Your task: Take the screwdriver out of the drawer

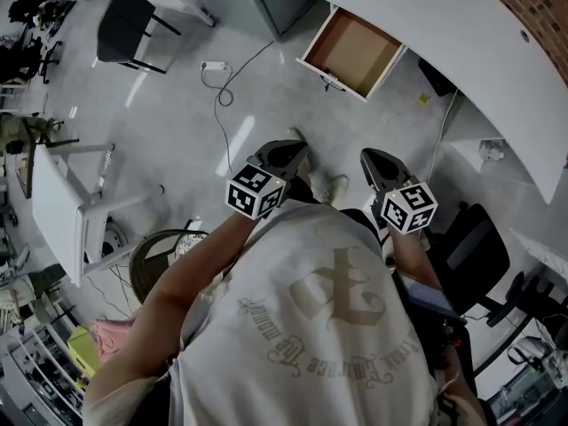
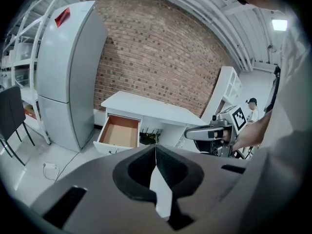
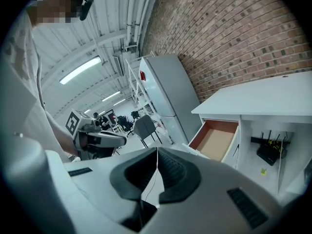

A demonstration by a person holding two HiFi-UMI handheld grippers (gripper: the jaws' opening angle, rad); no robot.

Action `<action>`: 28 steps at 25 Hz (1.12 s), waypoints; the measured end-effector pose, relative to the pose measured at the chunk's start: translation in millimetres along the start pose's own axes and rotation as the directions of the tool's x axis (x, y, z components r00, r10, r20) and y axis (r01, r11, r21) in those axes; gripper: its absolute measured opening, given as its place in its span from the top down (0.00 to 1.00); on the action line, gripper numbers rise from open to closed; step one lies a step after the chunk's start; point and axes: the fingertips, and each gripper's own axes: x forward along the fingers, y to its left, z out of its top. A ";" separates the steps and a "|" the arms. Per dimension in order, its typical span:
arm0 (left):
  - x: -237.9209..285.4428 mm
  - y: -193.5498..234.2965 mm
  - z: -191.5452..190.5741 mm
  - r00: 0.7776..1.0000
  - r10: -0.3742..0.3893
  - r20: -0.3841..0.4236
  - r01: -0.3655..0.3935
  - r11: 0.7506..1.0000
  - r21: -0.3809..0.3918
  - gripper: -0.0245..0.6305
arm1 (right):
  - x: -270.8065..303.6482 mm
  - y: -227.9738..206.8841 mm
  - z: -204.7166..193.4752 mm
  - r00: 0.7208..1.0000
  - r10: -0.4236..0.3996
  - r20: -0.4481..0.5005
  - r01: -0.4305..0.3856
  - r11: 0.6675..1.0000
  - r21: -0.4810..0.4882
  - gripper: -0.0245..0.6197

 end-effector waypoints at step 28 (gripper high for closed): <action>30.0 45.4 46.0 0.999 -0.046 0.016 0.045 0.999 0.007 0.93 | 41.2 -29.5 43.9 0.998 -0.053 -0.013 0.053 0.999 -0.011 0.93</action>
